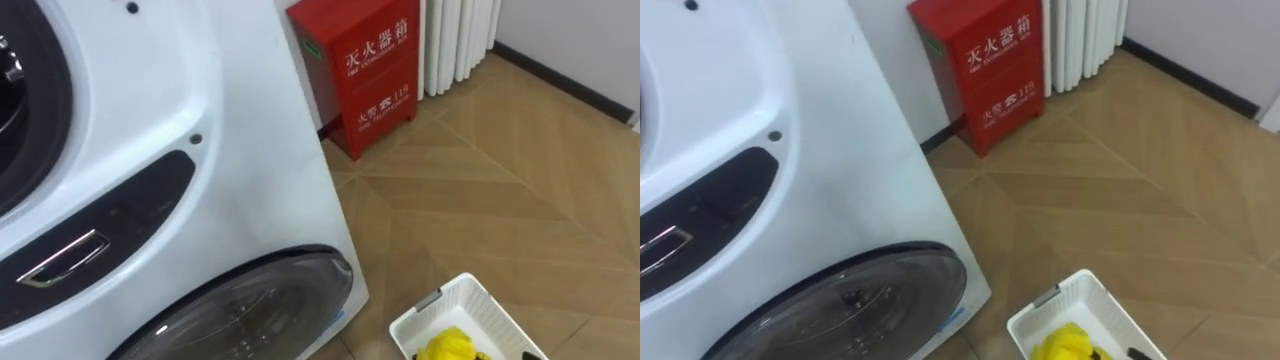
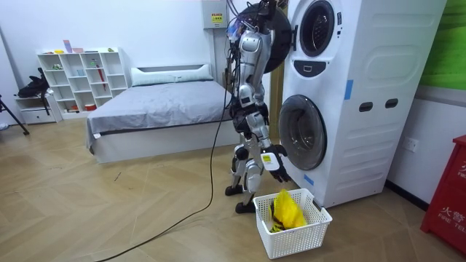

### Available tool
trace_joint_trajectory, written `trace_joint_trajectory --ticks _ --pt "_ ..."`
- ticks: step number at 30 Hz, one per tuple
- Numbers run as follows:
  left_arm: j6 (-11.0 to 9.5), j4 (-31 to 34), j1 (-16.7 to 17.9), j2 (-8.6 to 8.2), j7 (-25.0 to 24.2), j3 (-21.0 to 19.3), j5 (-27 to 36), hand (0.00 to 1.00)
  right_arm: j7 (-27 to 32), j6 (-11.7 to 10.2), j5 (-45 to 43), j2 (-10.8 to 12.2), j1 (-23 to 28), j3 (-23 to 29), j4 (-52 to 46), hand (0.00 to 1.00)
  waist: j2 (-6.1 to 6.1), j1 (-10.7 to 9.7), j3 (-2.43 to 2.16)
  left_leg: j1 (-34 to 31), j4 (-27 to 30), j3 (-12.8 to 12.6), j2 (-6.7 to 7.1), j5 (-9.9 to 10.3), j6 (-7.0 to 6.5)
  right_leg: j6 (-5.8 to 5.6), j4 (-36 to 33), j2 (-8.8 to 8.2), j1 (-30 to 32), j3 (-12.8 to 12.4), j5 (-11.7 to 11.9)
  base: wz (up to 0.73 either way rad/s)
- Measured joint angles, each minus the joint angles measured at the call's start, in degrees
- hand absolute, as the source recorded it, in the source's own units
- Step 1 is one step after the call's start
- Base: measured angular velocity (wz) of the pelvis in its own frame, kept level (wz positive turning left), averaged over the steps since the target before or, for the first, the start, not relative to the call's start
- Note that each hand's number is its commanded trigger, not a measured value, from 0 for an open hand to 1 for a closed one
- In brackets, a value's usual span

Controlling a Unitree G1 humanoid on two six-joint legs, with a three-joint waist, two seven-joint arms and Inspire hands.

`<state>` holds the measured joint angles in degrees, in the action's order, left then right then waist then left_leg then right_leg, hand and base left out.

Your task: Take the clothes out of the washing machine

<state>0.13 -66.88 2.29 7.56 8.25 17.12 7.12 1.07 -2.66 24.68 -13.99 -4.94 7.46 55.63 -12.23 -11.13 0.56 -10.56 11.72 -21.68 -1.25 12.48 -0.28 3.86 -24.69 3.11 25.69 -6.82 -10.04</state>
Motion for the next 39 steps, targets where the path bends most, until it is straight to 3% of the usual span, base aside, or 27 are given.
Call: trace_joint_trajectory --ticks 17,22,24,25,28,30,33,36,38,39 --pt "-1.34 -0.05 0.09 -0.02 0.08 -0.01 0.11 0.0 0.04 -1.61 -0.57 -0.03 0.62 0.38 -0.04 0.0 1.05 -0.11 0.55 0.89 -0.39 0.79 -0.05 -0.05 0.05 0.13 0.29 -0.13 -1.25 0.74 -0.38 0.02" --pt "-1.38 0.39 0.64 0.0 0.09 -0.15 0.01 0.0 0.0 -1.63 0.04 -0.1 2.95 0.68 -0.01 0.0 1.48 -0.16 0.37 2.42 -0.76 1.82 -0.2 -0.08 0.09 0.18 1.56 -0.2 -3.61 1.7 -0.4 0.1" --pt "-1.47 0.5 1.39 0.02 0.09 -0.8 -0.41 0.0 0.02 -1.53 0.04 -0.1 4.52 0.77 -0.01 0.0 1.78 -0.06 0.08 3.27 -0.95 1.85 -0.34 -0.12 0.16 0.22 2.4 -0.23 -4.98 2.27 -0.35 0.09" --pt "-1.47 0.58 2.13 0.11 0.09 -1.69 -0.47 0.0 0.1 -1.45 0.04 -0.08 5.56 0.97 -0.01 0.0 2.1 0.02 -0.32 3.74 -0.98 1.89 -0.42 -0.13 0.17 0.24 2.91 -0.24 -5.77 2.63 -0.34 0.1" --pt "-1.33 1.41 3.74 0.74 0.23 -3.53 -0.56 0.0 0.23 -1.44 0.0 -0.07 6.88 1.45 1.73 0.0 3.43 0.05 -0.33 5.83 -1.01 3.04 -0.61 -0.13 0.17 0.27 4.4 -0.26 -8.99 3.76 -0.38 0.19" --pt "-1.29 1.64 4.78 1.07 0.25 -3.71 -0.32 0.0 0.02 -1.11 0.16 0.08 8.32 1.59 4.82 0.0 5.16 0.35 -0.4 7.9 -1.31 3.3 -0.96 -0.13 0.18 0.32 6.38 -0.26 -12.18 4.78 -0.35 0.3" --pt "-0.9 1.71 6.02 1.03 0.72 -3.99 -0.49 0.0 -0.02 -0.75 0.02 0.68 9.32 1.74 7.48 0.0 6.32 0.46 -0.71 10.33 -2.25 4.76 -1.08 -0.18 0.28 0.38 8.28 -0.22 -15.24 6.02 -0.36 0.26" --pt "-0.51 1.73 6.62 0.97 1.53 -8.03 -0.67 0.0 -1.13 0.76 1.01 0.93 9.94 1.67 11.16 0.0 8.34 1.68 -0.59 12.16 -2.51 6.75 -1.06 -0.18 0.28 0.47 9.99 -0.33 -18.12 7.13 -0.35 0.17" --pt "-0.09 1.71 6.59 1.02 2.09 -9.8 -2.16 0.0 -1.61 1.21 1.14 1.38 11.38 1.69 11.28 0.0 9.39 2.02 -0.77 12.52 -2.52 7.83 -1.08 -0.18 0.28 0.49 11.05 -0.45 -19.44 8.15 -0.32 0.25" --pt "0.02 1.73 6.5 1.0 2.32 -10.48 -2.85 0.0 -1.75 1.37 1.4 1.73 11.72 1.75 11.38 0.0 9.81 2.02 -0.52 12.82 -2.54 7.98 -1.08 -0.18 0.28 0.49 11.32 -0.49 -20.01 8.52 -0.32 0.31"
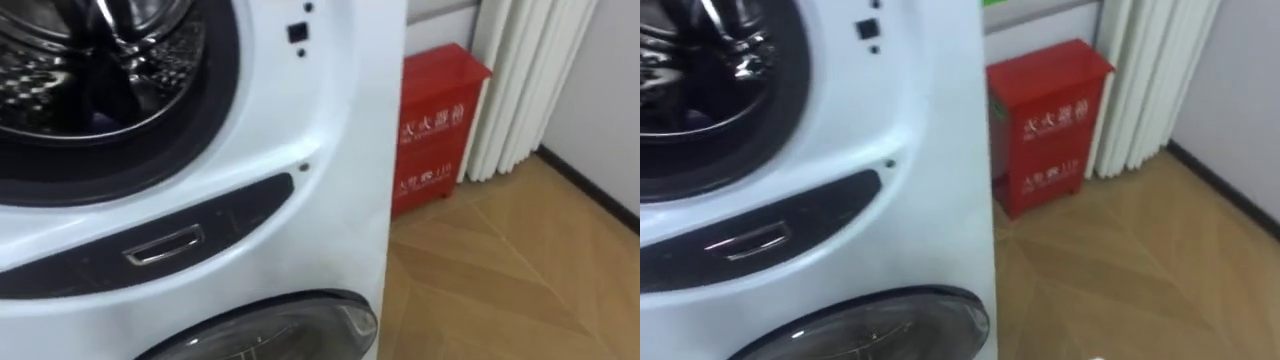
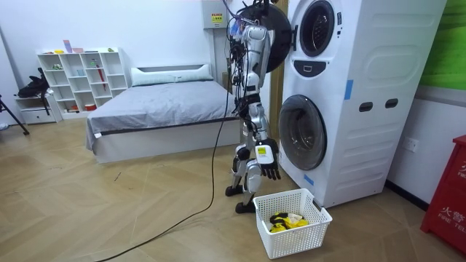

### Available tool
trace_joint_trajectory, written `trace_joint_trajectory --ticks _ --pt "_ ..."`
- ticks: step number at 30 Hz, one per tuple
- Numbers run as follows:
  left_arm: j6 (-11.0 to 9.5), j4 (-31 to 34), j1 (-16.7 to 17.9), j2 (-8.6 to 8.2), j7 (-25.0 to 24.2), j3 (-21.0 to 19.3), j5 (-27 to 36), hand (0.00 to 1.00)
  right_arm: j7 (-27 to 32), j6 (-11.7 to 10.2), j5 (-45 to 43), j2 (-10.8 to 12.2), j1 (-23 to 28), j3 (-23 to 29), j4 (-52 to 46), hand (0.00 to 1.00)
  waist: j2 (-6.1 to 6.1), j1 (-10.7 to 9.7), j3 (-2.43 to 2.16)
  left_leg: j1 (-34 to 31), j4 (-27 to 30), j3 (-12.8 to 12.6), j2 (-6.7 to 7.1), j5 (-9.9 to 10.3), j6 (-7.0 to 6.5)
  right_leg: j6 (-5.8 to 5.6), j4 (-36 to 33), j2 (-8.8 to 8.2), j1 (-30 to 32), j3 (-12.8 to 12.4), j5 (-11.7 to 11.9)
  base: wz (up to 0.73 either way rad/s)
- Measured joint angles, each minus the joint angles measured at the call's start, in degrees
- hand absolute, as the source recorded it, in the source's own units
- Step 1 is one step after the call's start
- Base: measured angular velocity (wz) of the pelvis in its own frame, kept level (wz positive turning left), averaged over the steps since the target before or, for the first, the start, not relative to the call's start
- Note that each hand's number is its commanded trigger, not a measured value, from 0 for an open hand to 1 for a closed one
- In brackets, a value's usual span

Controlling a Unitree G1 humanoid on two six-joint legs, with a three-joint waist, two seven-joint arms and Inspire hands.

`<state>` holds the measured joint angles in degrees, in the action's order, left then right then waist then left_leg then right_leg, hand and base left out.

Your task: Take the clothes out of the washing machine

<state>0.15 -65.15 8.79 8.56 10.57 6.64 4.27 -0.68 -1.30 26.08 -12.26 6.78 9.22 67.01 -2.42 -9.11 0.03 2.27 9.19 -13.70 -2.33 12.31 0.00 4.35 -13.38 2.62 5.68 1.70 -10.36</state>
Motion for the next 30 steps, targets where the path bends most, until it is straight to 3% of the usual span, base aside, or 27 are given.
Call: trace_joint_trajectory --ticks 3,5,8,12,19,25,26,30 --pt "0.29 0.42 0.57 -0.2 0.18 -0.93 -1.35 0.0 -1.49 0.67 0.04 1.73 1.12 -0.64 1.03 0.0 1.62 0.9 0.07 1.25 -0.09 0.61 -0.01 0.0 0.0 0.04 1.56 0.08 -2.26 0.31 0.05 0.12" --pt "0.09 0.9 0.64 0.21 0.16 -1.55 -1.19 0.0 -2.12 0.96 0.02 3.16 1.27 -1.55 1.21 0.0 2.53 1.77 -0.04 1.7 -0.18 2.9 0.05 0.02 0.01 0.09 2.17 0.1 -3.76 1.03 0.17 0.09" --pt "-0.12 0.95 0.58 0.2 -0.13 -2.52 -1.0 0.0 -2.93 1.04 -0.17 4.03 1.06 -3.6 1.83 0.0 3.09 2.79 0.15 2.5 -0.79 3.7 -0.01 0.04 0.03 0.11 2.85 0.21 -4.72 1.41 0.2 0.08" --pt "-0.17 0.99 0.32 -0.01 -1.09 -3.59 -0.78 0.0 -3.24 1.35 -3.32 4.26 0.55 -6.06 1.99 0.0 3.36 4.75 0.22 2.95 -0.97 4.88 -0.07 0.12 0.16 0.11 2.96 0.31 -5.24 1.66 0.2 0.03" --pt "-0.11 0.99 0.58 -0.28 -1.11 -4.49 0.09 0.0 -3.18 2.02 -5.95 4.55 -0.82 -9.62 2.31 0.0 3.62 5.75 0.51 4.1 -0.99 4.98 -0.1 0.13 0.16 0.16 3.79 0.31 -6.77 2.04 0.23 0.06" --pt "0.06 1.01 1.33 -0.9 -0.65 -8.24 -0.26 0.0 -3.3 2.36 -5.75 5.05 -0.18 -10.33 2.23 0.0 4.32 6.86 0.57 5.44 -0.86 5.3 -0.08 0.16 0.21 0.23 4.76 0.27 -8.66 2.52 0.25 0.04" --pt "0.08 1.05 1.65 -0.89 -0.39 -8.82 -0.28 0.0 -3.39 2.52 -5.74 5.25 0.02 -10.34 2.23 0.0 4.6 7.12 0.31 5.53 -0.81 5.37 -0.09 0.19 0.28 0.23 4.81 0.29 -8.8 2.73 0.24 0.04" --pt "0.27 1.17 2.13 -0.96 0.04 -10.12 -1.64 0.0 -3.98 2.64 -6.0 5.21 0.13 -10.35 2.24 0.0 4.78 7.91 0.3 5.63 -0.45 6.08 -0.15 0.29 0.42 0.23 4.81 0.29 -9.46 3.15 0.24 0.05"
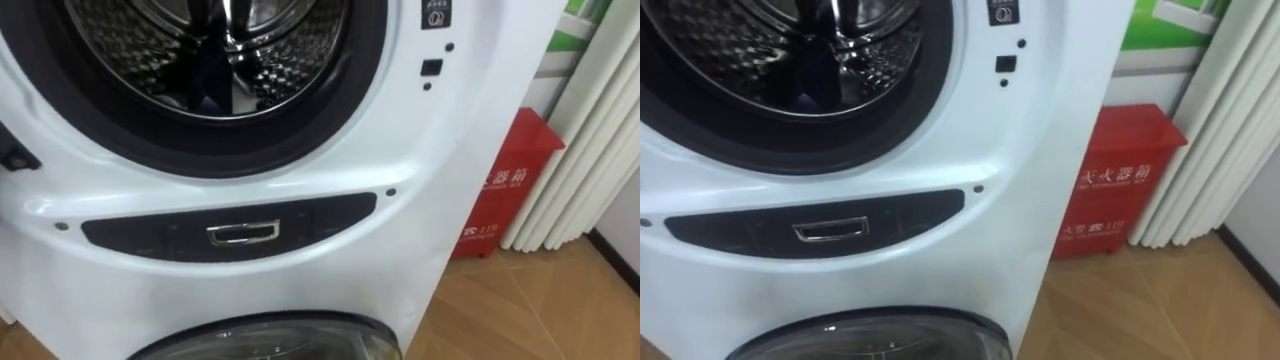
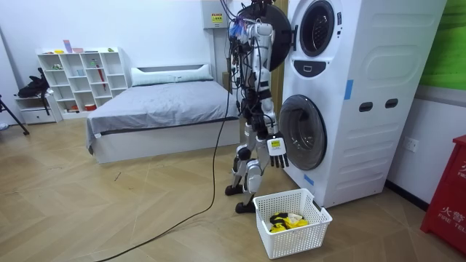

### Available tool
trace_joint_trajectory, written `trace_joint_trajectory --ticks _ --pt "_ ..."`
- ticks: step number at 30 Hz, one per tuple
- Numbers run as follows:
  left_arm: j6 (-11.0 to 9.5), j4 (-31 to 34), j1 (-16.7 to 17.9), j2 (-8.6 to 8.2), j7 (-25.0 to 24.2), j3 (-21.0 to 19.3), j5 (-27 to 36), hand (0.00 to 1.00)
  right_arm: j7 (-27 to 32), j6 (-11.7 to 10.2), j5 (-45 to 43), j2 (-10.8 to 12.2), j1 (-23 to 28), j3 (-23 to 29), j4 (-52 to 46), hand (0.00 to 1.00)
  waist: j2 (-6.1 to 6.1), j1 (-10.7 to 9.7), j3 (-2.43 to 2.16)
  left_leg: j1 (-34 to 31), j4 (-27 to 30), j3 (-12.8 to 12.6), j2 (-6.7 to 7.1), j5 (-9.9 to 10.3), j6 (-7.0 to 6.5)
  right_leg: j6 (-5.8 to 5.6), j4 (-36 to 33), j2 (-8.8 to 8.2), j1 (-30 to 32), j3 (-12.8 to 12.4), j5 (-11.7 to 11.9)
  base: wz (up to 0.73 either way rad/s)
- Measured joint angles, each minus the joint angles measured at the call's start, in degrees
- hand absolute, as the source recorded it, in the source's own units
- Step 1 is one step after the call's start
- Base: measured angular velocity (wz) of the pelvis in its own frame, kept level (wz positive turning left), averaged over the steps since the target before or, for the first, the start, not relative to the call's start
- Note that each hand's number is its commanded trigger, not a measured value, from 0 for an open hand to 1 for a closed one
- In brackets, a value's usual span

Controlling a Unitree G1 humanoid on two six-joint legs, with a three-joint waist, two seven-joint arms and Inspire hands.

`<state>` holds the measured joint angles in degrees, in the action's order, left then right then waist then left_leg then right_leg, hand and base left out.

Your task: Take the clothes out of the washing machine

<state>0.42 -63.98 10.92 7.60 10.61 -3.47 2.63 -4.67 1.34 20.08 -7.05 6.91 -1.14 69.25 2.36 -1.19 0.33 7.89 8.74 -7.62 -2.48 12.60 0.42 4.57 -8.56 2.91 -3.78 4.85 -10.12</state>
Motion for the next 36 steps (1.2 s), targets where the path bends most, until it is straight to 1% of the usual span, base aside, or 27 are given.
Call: trace_joint_trajectory --ticks 2,4,7,9,10,11,13,14,15,16,17,18,19,21,22,23,24,25,27,28,30,31,32,33,34,35,36 --pt "-0.01 0.04 0.36 0.06 0.2 -0.28 -0.66 0.0 -0.01 0.0 0.07 0.01 -0.06 0.02 -0.02 0.0 -0.06 -0.1 0.16 0.3 0.56 0.17 -0.11 0.16 0.22 0.03 0.02 0.02 -1.03 0.42 -0.04 0.09" --pt "-0.08 0.0 0.74 0.19 0.47 -0.94 -1.29 0.0 -0.12 0.01 -0.31 0.02 -0.05 0.04 0.0 0.0 -0.03 0.04 0.2 0.02 2.56 0.2 -0.38 0.92 1.24 0.31 -0.17 0.08 -1.64 0.41 -0.38 0.09" --pt "-0.12 -0.21 1.77 0.45 1.0 -2.9 -5.68 0.0 -0.67 -0.07 -1.84 -0.03 -0.2 0.13 -0.19 0.0 0.06 0.53 0.22 -2.49 9.7 0.26 -1.48 3.37 1.75 0.97 -2.45 0.46 -0.85 0.63 -1.9 0.01" --pt "-0.11 -0.19 2.02 0.6 1.34 -3.46 -8.07 0.0 -1.07 -0.46 -3.3 -0.28 -0.28 0.17 -0.48 0.0 -0.33 1.42 0.16 -5.97 16.9 0.65 -3.07 5.52 2.47 1.73 -5.77 1.29 0.93 0.93 -3.28 -0.02" --pt "-0.08 -0.15 2.02 0.54 1.3 -3.64 -8.49 0.0 -1.09 -0.59 -3.7 -0.31 -0.32 0.32 -0.53 0.0 -0.43 1.39 0.23 -7.06 18.7 1.54 -3.25 5.78 2.42 1.96 -6.19 1.47 1.2 1.23 -3.42 0.09" --pt "0.09 0.04 1.73 0.47 1.18 -3.33 -8.63 0.0 -1.15 -0.7 -4.05 -0.42 -0.68 0.19 -0.48 0.0 -0.58 1.36 0.2 -9.82 22.36 2.83 -3.6 5.79 2.45 2.27 -7.05 1.69 2.4 1.71 -3.61 0.13" --pt "0.76 0.4 0.7 -0.22 0.98 -3.12 -8.97 0.0 -1.14 -0.84 -4.36 -0.9 -1.48 0.21 -0.48 0.0 -1.4 1.34 0.28 -13.01 25.89 4.29 -4.01 5.75 2.45 2.68 -8.04 2.06 4.07 2.82 -3.64 0.21" --pt "0.96 0.51 -0.4 -0.65 0.73 -3.12 -9.0 0.0 -1.09 -1.36 -4.91 -1.19 -1.25 0.23 -0.4 0.0 -1.43 1.26 0.15 -13.7 26.93 5.3 -3.99 5.88 2.55 3.07 -8.53 1.99 4.67 3.55 -3.71 0.14" --pt "0.98 0.52 -1.23 -1.1 0.04 -3.06 -8.95 0.0 -0.94 -1.58 -5.34 -1.71 -1.46 0.2 -0.27 0.0 -2.41 1.44 0.36 -13.93 30.46 5.48 -4.79 6.09 2.66 3.41 -8.95 2.3 4.69 4.0 -3.64 0.0" --pt "0.97 0.47 -1.4 -1.36 -0.21 -3.06 -8.84 0.0 -0.84 -1.74 -5.48 -1.91 -1.43 0.2 -0.33 0.0 -2.64 1.46 0.44 -13.34 32.62 5.39 -5.07 6.19 2.9 3.55 -9.3 2.41 4.69 4.24 -3.72 -0.16" --pt "0.91 0.44 -1.86 -1.95 -0.82 -3.06 -8.82 0.0 -0.48 -2.36 -5.72 -2.28 -1.3 0.27 -0.44 0.0 -3.86 1.01 0.33 -11.15 35.65 5.36 -5.35 6.21 3.09 3.61 -9.64 2.78 4.7 4.64 -3.7 0.0" --pt "0.89 0.45 -3.13 -2.02 -1.44 -2.93 -8.9 0.0 -0.12 -2.8 -5.58 -2.25 -1.28 0.32 -0.45 0.0 -4.44 -0.25 0.41 -8.56 36.5 5.41 -5.41 6.15 3.2 3.61 -10.44 2.82 5.47 5.25 -3.7 0.12" --pt "0.88 0.6 -3.87 -2.01 -1.53 -2.97 -8.9 0.0 -0.12 -2.95 -5.43 -2.12 -1.22 0.61 -0.5 0.0 -4.52 -0.7 0.36 -7.26 36.26 5.52 -5.51 6.11 3.3 3.62 -10.7 2.81 6.11 5.53 -3.69 0.28" --pt "0.76 2.27 -5.61 -1.96 -2.32 -2.63 -8.9 0.0 -0.42 -3.65 -5.22 -1.78 -1.26 2.67 -0.49 0.0 -4.63 -2.16 0.28 -2.75 31.45 6.65 -5.59 5.94 4.89 3.69 -12.15 2.81 8.27 6.36 -3.48 0.25" --pt "0.68 2.15 -6.81 -1.94 -2.92 -1.41 -8.88 0.0 -0.45 -4.02 -4.54 -1.75 -1.15 3.3 -0.32 0.0 -4.79 -3.2 0.32 0.56 25.72 7.72 -5.88 6.37 5.56 3.52 -12.59 2.8 9.59 7.34 -3.11 0.32" --pt "0.69 2.2 -8.26 -1.96 -3.54 0.1 -8.94 0.0 -0.54 -4.22 -3.9 -1.74 -1.23 4.16 -0.33 0.0 -5.21 -3.87 0.08 3.52 19.07 8.62 -5.91 6.45 5.5 3.35 -13.61 2.71 11.37 7.83 -2.78 0.26" --pt "0.61 2.19 -9.61 -2.06 -4.02 0.98 -9.01 0.0 -0.69 -4.35 -3.97 -1.75 -1.34 5.0 -0.32 0.0 -5.22 -3.96 0.12 5.74 13.09 8.9 -5.93 7.14 5.69 3.06 -14.68 2.6 13.33 7.92 -2.2 0.08" --pt "0.55 2.18 -10.07 -2.03 -4.09 1.42 -9.01 0.0 -0.86 -4.35 -4.05 -1.74 -1.32 5.26 -0.32 0.0 -5.18 -3.98 0.12 6.39 10.63 9.24 -5.86 7.72 5.64 2.92 -15.08 2.45 14.18 7.93 -1.85 -0.07" --pt "0.51 2.06 -10.67 -2.1 -4.58 2.53 -9.0 0.0 -1.62 -4.32 -4.04 -1.44 -1.18 6.77 -0.35 0.0 -4.66 -4.86 0.21 7.97 2.37 9.37 -5.39 8.35 5.33 1.88 -14.99 1.81 16.53 7.81 1.01 0.0" --pt "0.51 2.01 -10.64 -2.16 -4.64 2.74 -9.0 0.0 -1.71 -4.31 -4.0 -1.36 -1.03 7.12 -0.35 0.0 -4.53 -5.05 0.15 8.01 0.94 9.38 -4.96 8.36 4.95 1.45 -14.86 1.58 17.1 7.6 1.88 0.0" --pt "0.49 1.86 -9.87 -2.15 -4.66 3.05 -8.88 0.0 -1.83 -3.81 -4.15 -1.29 -0.04 7.49 -0.53 0.0 -3.59 -4.54 0.3 6.69 -0.21 7.35 -2.58 7.82 1.42 -0.13 -11.79 0.58 18.13 5.75 6.83 -0.24" --pt "0.49 1.63 -9.4 -1.96 -4.66 3.06 -8.87 0.0 -1.86 -3.39 -4.15 -1.19 0.35 7.5 -0.5 0.0 -3.14 -4.67 0.12 6.13 0.02 6.73 -1.9 7.46 0.68 -0.57 -10.37 0.19 18.04 5.23 8.4 -0.27" --pt "0.48 0.76 -8.44 -1.64 -4.66 3.23 -8.43 0.0 -1.85 -2.96 -3.88 -1.11 1.04 7.43 -0.68 0.0 -2.49 -4.73 -0.22 5.18 0.08 5.81 -0.7 6.6 -0.85 -1.47 -7.07 -0.42 17.46 4.34 11.82 -0.12" --pt "0.48 -0.57 -7.62 -1.29 -4.65 3.27 -7.75 0.0 -1.8 -2.81 -3.4 -1.08 2.27 7.38 -0.67 0.0 -1.94 -4.84 -0.28 4.42 0.1 4.26 0.37 5.93 -2.18 -2.63 -3.6 -0.88 16.48 3.4 14.96 -0.07" --pt "0.49 -1.29 -7.35 -1.16 -4.64 3.25 -7.45 0.0 -1.78 -2.71 -3.28 -1.13 2.8 7.43 -0.63 0.0 -1.89 -4.88 -0.24 3.83 0.19 3.09 0.53 5.83 -3.16 -3.32 -2.73 -1.14 16.25 3.07 16.12 0.12" --pt "0.55 -2.19 -6.64 -0.94 -4.62 3.22 -6.97 0.0 -1.62 -2.33 -2.33 -1.12 4.09 7.44 -0.36 0.0 -1.9 -4.98 -0.19 2.56 1.44 0.17 0.33 5.92 -3.49 -4.3 -5.68 -2.56 15.98 3.44 14.18 0.21" --pt "0.55 -2.23 -6.13 -0.84 -4.59 3.23 -6.74 0.0 -1.44 -2.02 -1.8 -1.13 4.77 7.43 -0.36 0.0 -2.01 -4.92 -0.21 2.22 1.85 -0.75 0.1 5.88 -3.51 -4.84 -8.44 -3.03 15.71 3.61 12.09 0.23"
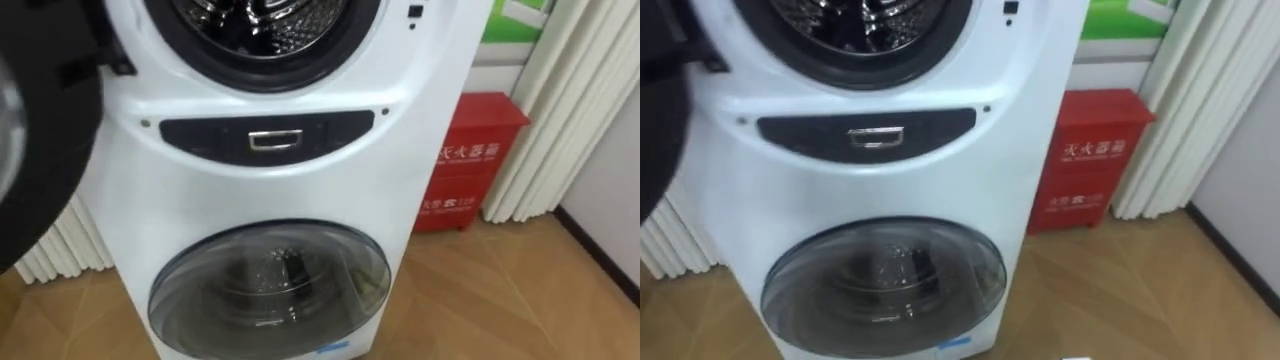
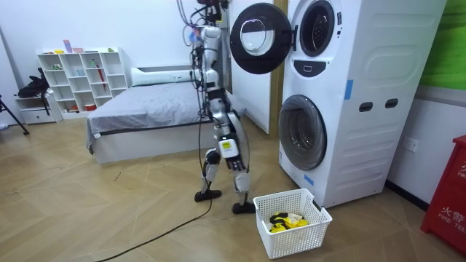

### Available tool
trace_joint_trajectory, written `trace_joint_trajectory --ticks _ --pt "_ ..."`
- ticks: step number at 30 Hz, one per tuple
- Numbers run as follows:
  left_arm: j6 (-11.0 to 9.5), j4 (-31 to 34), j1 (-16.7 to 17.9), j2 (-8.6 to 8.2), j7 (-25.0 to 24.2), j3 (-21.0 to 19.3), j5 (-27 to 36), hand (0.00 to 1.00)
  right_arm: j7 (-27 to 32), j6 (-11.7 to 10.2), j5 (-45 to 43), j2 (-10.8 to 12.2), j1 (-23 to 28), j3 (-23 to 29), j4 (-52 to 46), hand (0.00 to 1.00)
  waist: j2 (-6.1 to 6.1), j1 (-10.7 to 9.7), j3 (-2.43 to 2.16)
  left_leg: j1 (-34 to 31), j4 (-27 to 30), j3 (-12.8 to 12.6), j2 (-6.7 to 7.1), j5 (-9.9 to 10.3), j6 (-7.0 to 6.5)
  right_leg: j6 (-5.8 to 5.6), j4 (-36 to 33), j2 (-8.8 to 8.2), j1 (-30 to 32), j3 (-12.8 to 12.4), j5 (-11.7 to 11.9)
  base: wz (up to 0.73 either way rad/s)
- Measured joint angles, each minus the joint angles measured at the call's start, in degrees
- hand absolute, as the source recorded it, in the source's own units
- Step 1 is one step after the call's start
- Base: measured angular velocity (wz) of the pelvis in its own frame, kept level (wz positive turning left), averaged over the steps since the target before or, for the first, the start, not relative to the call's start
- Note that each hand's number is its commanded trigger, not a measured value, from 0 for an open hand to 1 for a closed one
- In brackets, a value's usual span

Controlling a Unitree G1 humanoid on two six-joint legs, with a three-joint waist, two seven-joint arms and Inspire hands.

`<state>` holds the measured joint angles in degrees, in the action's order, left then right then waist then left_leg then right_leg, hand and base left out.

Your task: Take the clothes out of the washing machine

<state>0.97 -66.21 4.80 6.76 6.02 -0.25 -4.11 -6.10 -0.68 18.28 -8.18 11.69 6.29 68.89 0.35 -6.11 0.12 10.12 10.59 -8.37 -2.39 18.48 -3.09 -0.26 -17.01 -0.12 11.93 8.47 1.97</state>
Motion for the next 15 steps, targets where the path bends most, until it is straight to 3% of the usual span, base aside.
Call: trace_joint_trajectory --ticks 1,3,5,8,9,12,15 --pt "-0.06 -0.33 0.92 0.34 0.11 -0.11 1.25 0.0 0.42 0.63 1.95 -0.01 0.73 0.03 0.06 0.0 -0.13 0.54 0.1 -0.16 0.0 -0.98 0.05 -0.57 -0.26 -0.35 -5.68 -0.9 -0.96 0.2 -4.21 0.0" --pt "-0.06 -0.56 3.1 0.94 0.96 -1.18 3.55 0.0 1.26 0.67 2.78 0.01 0.91 -0.02 0.26 0.0 0.11 1.55 0.38 -0.27 0.04 -1.86 0.21 -1.18 -0.49 -1.53 -10.37 -2.34 -5.64 -0.3 -9.61 -0.22" --pt "-0.2 -0.37 4.38 1.06 1.37 -3.16 4.84 0.0 1.74 0.65 2.83 -0.01 1.11 -0.04 0.31 0.0 0.2 1.82 0.39 -0.47 0.06 -2.17 0.43 -1.49 -0.34 -1.8 -9.91 -2.74 -9.92 -0.48 -12.03 -0.19" --pt "-0.21 -0.21 5.46 0.99 2.39 -6.15 9.08 0.0 1.67 0.61 2.62 -0.06 1.04 -0.58 0.34 0.0 0.67 3.6 0.37 -0.44 0.03 -4.15 1.12 -1.9 0.24 -1.64 -0.49 -2.24 -13.62 -0.38 -12.71 -0.41" --pt "-0.21 -0.1 5.41 0.98 2.47 -8.15 9.19 0.0 1.47 0.57 2.05 -0.07 0.97 -0.48 0.51 0.0 0.63 3.74 0.23 -0.51 -0.02 -4.69 1.13 -2.01 0.44 -0.87 1.87 -1.94 -14.2 -0.59 -12.49 -0.44" --pt "-0.31 2.33 5.46 1.06 3.13 -14.13 11.32 0.0 0.98 0.57 0.93 -0.31 1.2 0.98 0.51 0.0 -0.05 4.66 0.04 -0.37 -0.21 -5.88 0.68 -2.13 0.82 -0.37 3.58 -1.32 -14.36 -1.25 -12.14 -0.23" --pt "-1.2 7.64 5.38 2.19 6.25 -19.83 19.38 0.0 0.32 0.67 -0.7 -1.0 1.14 2.47 0.35 0.0 -0.41 5.21 -0.1 0.74 -0.98 -6.13 0.31 -2.41 1.26 -0.15 4.45 -0.63 -15.36 -1.83 -11.78 -0.06"
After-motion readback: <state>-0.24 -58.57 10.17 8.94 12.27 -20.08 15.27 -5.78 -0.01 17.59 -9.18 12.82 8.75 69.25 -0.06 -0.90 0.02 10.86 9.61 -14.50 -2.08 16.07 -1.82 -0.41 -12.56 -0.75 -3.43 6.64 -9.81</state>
